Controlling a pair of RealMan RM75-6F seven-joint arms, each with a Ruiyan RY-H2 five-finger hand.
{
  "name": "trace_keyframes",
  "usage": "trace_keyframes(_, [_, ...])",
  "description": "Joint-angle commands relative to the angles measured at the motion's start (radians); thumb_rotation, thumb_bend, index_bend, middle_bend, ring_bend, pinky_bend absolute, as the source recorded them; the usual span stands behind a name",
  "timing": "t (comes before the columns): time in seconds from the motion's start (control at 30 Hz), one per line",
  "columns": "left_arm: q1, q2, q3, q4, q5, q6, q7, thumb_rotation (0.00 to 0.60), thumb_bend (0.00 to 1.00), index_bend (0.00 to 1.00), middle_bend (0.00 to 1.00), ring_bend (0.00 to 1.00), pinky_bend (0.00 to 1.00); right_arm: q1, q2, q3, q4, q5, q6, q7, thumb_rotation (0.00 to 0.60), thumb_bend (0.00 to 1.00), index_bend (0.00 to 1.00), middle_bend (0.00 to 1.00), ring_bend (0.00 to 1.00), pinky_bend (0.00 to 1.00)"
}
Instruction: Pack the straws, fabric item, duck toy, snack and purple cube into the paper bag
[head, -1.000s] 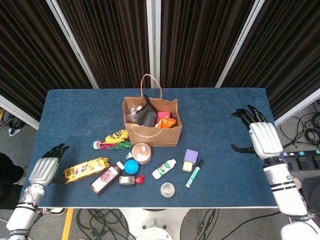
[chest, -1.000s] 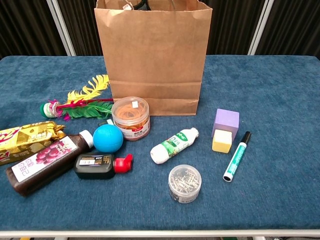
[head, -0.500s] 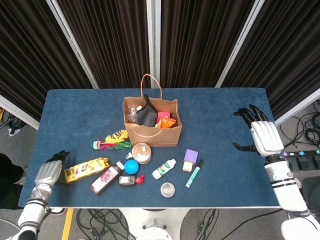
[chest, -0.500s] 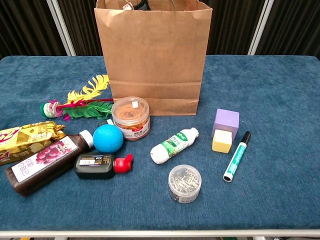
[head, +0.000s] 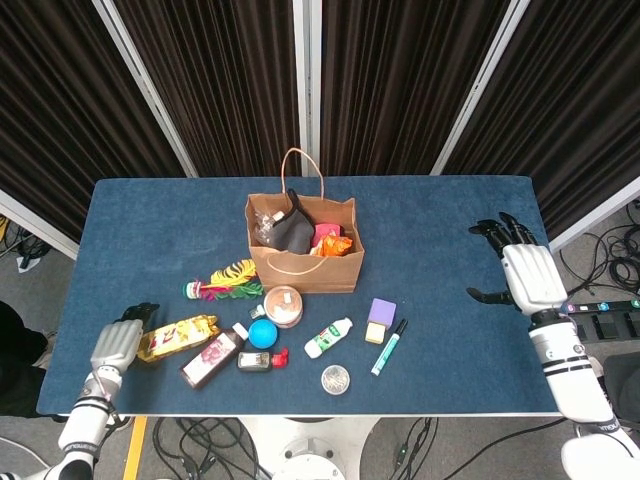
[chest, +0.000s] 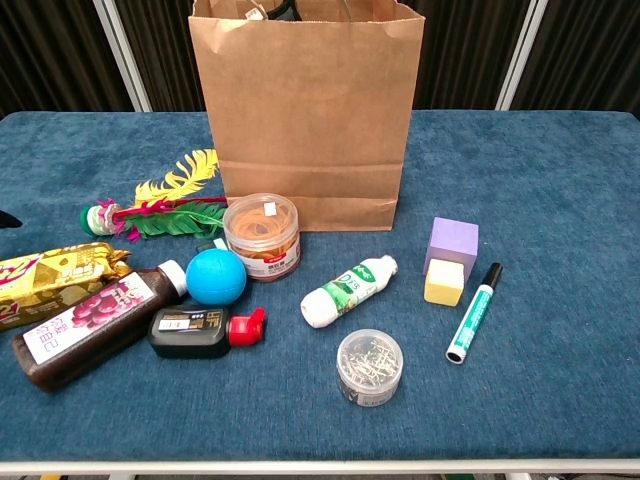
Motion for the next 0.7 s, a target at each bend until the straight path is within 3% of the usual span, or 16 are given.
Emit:
trace_keyframes(0.03, [-0.001, -0.031, 0.010, 0.055, 0.030, 0.001, -0.007, 0.600, 0.14, 0.20, 0.22, 0.13, 0.30, -0.001, 0.001, 0.001, -0.001, 0.001, 0.000, 0.000, 0.600, 0.00, 0.22, 0.15, 0.00, 0.12])
trace_keyframes(0.37, [0.012, -0.084, 0.008, 0.148, 0.071, -0.003, -0.070, 0.600, 0.17, 0.34, 0.34, 0.27, 0.42, -0.002, -0.003, 0.004, 0.008, 0.009, -0.008, -0.001, 0.600, 0.00, 0.24, 0.15, 0.00, 0.12])
trace_keyframes(0.7, [0.011, -0.097, 0.008, 0.187, 0.083, -0.032, -0.089, 0.600, 0.26, 0.52, 0.53, 0.48, 0.61, 0.000, 0.000, 0.000, 0.015, 0.007, -0.031, 0.006, 0.600, 0.00, 0.25, 0.14, 0.00, 0.12])
